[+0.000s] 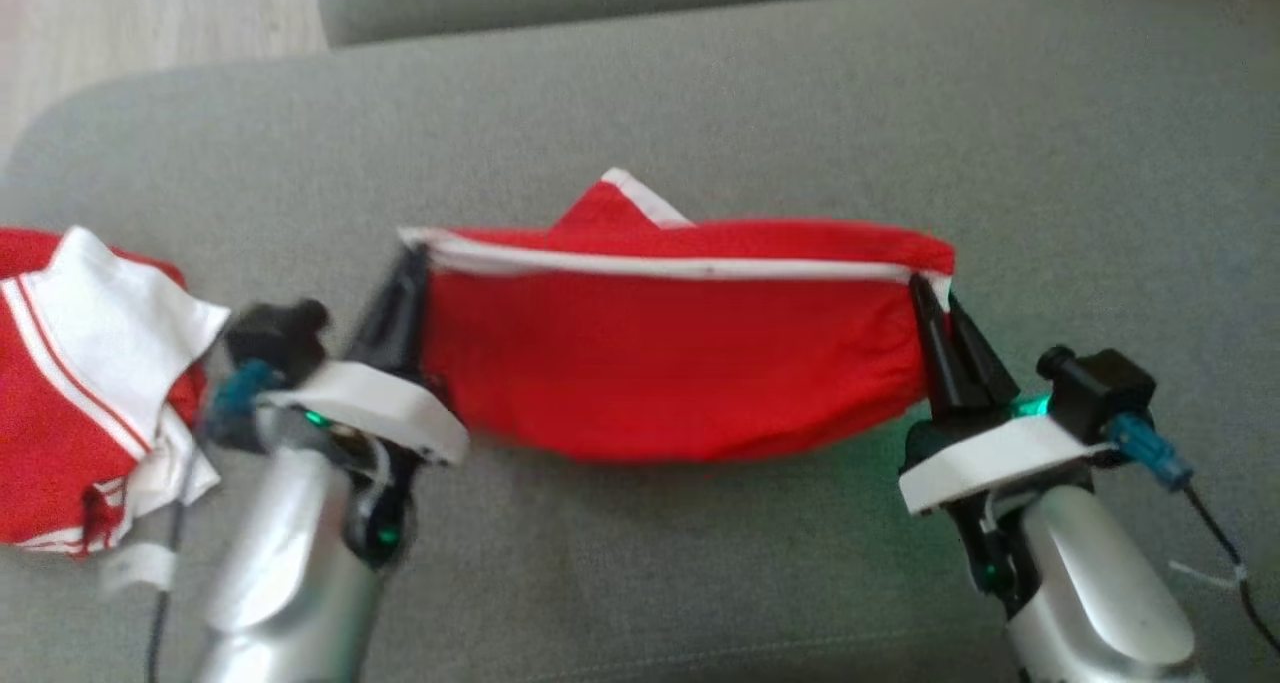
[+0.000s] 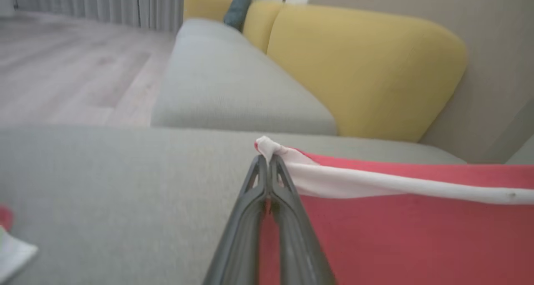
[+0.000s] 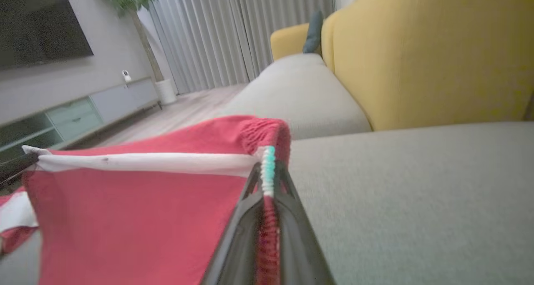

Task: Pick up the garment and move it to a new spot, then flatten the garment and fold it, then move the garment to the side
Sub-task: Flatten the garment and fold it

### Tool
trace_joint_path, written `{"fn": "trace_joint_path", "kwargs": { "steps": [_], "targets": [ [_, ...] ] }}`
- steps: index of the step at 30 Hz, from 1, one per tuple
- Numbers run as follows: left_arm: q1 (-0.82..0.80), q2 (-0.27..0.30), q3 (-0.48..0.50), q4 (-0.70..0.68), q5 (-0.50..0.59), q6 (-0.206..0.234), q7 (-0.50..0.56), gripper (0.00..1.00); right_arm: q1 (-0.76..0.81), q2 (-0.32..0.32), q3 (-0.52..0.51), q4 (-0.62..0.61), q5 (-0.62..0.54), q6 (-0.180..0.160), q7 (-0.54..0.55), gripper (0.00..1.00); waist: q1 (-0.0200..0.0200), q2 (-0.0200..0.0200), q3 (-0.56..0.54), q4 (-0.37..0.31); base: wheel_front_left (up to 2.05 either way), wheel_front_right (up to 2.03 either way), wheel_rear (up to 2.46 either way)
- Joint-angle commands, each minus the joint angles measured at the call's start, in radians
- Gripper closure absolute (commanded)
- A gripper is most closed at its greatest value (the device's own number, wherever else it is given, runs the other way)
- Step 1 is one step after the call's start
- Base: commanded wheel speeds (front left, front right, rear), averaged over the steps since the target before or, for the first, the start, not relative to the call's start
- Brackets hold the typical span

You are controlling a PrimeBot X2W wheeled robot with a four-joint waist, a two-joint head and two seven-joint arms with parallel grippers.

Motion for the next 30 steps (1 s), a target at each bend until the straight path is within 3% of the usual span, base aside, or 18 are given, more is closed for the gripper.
{"fn": "trace_joint_path", "kwargs": {
  "steps": [1,8,15,18,20,23,26,30],
  "targets": [
    [-0.039,0.047,0.080,-0.094,0.031,0.000,-0.005,1.00,-0.062,-0.005,0.026,-0.067,0.024,0.007,-0.011,1.00,0.0000,0.0000,-0.066,0.004,0.00,0.00,0.00],
    [-0.179,0.137,0.072,-0.152,0.106,-0.014,-0.001,1.00,-0.178,-0.082,0.063,-0.162,0.080,0.007,-0.009,1.00,0.0000,0.0000,-0.076,0.025,0.00,0.00,0.00],
    [-0.499,0.206,0.039,-0.116,0.181,-0.010,0.074,1.00,-0.504,-0.174,0.133,-0.123,0.095,0.007,0.052,1.00,0.0000,0.0000,0.068,0.045,0.00,0.00,0.00],
    [-0.637,0.206,0.042,-0.079,0.208,0.021,0.061,1.00,-0.685,-0.177,0.145,-0.033,0.087,0.007,0.050,1.00,0.0000,0.0000,0.142,0.053,0.00,0.00,0.00],
    [-0.764,0.194,0.052,-0.049,0.234,0.070,0.019,1.00,-0.869,-0.169,0.127,0.083,0.036,0.007,0.016,1.00,0.0000,0.0000,0.203,0.065,0.00,0.00,0.00],
    [-0.843,0.160,0.075,-0.042,0.226,0.108,-0.002,1.00,-0.999,-0.142,0.055,0.177,-0.006,0.007,-0.007,1.00,0.0000,0.0000,0.246,0.083,0.00,0.00,0.00],
    [-0.845,0.132,0.089,-0.103,0.223,0.118,-0.005,1.00,-1.039,-0.119,0.001,0.175,-0.051,0.007,-0.010,1.00,0.0000,0.0000,0.277,0.097,0.00,0.00,0.00],
    [-0.687,0.082,0.079,-0.163,0.221,0.103,-0.005,1.00,-0.907,-0.103,0.007,0.169,-0.069,0.007,-0.011,1.00,0.0000,0.0000,0.274,0.111,0.00,0.00,0.00]
  ]
}}
